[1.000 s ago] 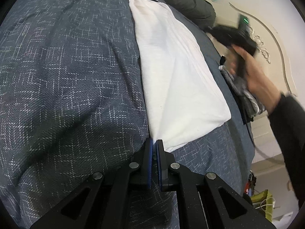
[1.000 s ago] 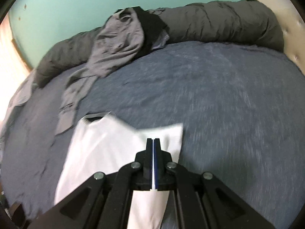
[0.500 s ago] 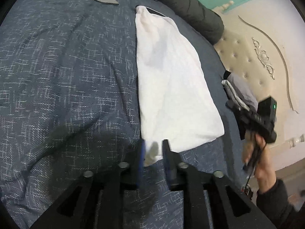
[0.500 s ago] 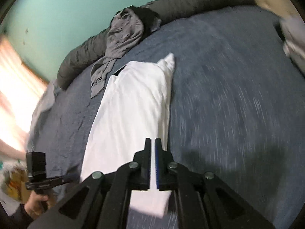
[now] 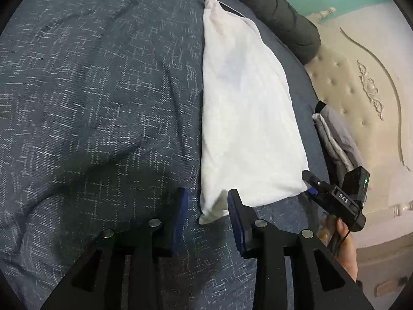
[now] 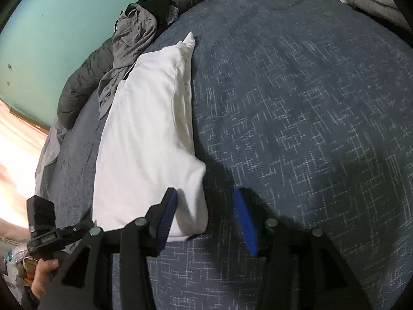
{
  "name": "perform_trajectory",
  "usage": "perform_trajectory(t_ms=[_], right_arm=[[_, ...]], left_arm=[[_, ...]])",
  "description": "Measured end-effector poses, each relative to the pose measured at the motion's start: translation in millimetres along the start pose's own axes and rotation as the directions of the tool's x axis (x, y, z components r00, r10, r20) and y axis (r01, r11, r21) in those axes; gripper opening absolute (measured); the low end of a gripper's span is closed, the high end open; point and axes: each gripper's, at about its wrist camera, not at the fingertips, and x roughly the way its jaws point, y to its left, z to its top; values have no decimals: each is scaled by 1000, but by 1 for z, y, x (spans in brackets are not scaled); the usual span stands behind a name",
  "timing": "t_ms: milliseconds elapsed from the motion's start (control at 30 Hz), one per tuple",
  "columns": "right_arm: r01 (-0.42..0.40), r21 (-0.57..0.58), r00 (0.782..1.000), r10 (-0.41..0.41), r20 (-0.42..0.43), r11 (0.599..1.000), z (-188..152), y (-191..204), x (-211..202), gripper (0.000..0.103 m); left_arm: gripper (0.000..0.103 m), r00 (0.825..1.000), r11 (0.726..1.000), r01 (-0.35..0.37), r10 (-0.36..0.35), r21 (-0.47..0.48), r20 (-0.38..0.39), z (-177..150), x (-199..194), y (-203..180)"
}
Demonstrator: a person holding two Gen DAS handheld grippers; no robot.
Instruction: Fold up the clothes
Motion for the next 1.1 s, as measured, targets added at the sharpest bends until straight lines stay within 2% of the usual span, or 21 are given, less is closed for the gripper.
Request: perform_trajectory(t_ms=[100, 233, 567, 700, 833, 1033, 1100], right_arm=[[-17, -11, 1000, 17, -7, 1000, -2, 5, 2, 56], [-40, -41, 999, 39, -10, 998, -10, 10, 4, 56], [-57, -25, 998, 57, 14, 998, -13, 7, 8, 56], [-46, -21, 999, 46, -2, 999, -9, 13, 12, 56], [-88, 2, 996, 88, -21, 996, -9, 11, 14, 56], [-145, 56, 989, 146, -24, 988, -6, 3, 15, 57], [-136, 44, 990, 138, -30, 990, -6, 5, 15, 57]], left_arm=[[39, 1000, 1000, 7, -7, -8, -5, 0, 5, -4], [40, 1000, 1000, -4, 4, 7, 1, 6, 14, -14], [38, 1000, 999, -18, 17, 28, 11, 4, 32, -38], [38, 1000, 999, -16, 16, 32, 7, -1, 33, -38], [38, 1000, 1000, -2, 2, 9, 10, 0, 37, -36], [33, 1000, 1000, 13, -13, -11, 17, 4, 33, -28], [30, 1000, 1000, 14, -13, -11, 19, 5, 34, -29]])
